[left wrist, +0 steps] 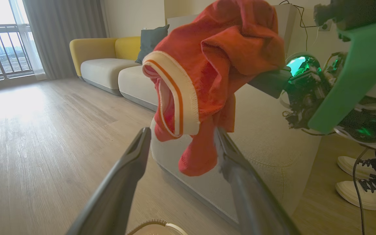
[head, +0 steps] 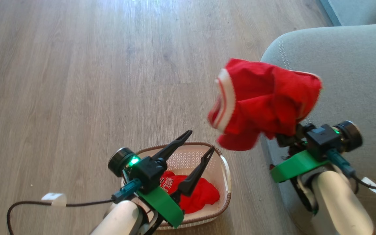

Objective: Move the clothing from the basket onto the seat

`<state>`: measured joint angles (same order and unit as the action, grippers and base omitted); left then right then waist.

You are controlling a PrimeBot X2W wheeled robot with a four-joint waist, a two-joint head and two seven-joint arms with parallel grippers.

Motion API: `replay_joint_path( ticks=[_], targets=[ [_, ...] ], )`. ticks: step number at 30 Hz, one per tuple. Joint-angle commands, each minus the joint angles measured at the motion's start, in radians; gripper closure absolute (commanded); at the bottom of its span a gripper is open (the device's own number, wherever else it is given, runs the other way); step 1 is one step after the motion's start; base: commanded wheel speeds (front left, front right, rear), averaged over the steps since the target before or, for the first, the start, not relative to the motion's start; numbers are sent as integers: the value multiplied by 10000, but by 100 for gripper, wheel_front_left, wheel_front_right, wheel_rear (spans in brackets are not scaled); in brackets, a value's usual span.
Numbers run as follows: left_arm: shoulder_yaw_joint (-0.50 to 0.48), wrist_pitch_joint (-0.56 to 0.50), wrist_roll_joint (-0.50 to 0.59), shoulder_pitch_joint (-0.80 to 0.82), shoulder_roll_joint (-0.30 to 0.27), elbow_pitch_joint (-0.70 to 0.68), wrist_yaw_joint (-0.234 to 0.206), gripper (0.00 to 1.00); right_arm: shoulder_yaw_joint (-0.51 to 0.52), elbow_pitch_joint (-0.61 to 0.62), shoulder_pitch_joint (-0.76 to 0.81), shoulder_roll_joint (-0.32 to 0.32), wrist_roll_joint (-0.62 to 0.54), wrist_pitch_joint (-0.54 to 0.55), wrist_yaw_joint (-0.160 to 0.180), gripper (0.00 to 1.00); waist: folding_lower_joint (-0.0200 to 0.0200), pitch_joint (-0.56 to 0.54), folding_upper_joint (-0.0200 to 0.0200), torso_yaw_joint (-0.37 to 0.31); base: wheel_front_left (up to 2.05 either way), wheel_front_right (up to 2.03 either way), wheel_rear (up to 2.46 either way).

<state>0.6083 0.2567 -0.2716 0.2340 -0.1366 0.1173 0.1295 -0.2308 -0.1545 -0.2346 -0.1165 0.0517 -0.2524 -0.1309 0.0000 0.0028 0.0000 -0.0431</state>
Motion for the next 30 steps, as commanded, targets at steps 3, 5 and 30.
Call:
replay_joint_path(
  ticks=[3,5,30],
  targets=[
    [-531,51,-90,172,-68,-172,11,0,362,365,-74,202,-330,-94,2,100,0,19,0,34,0,0,0],
    [-606,51,-111,42,-101,-61,11,0,711,384,49,265,-470,-94,2,100,0,35,0,33,0,0,0],
    [-807,51,142,-1022,-141,583,11,0,2916,-510,1025,641,-1300,-94,2,100,0,99,0,-31,0,0,0]
  ],
)
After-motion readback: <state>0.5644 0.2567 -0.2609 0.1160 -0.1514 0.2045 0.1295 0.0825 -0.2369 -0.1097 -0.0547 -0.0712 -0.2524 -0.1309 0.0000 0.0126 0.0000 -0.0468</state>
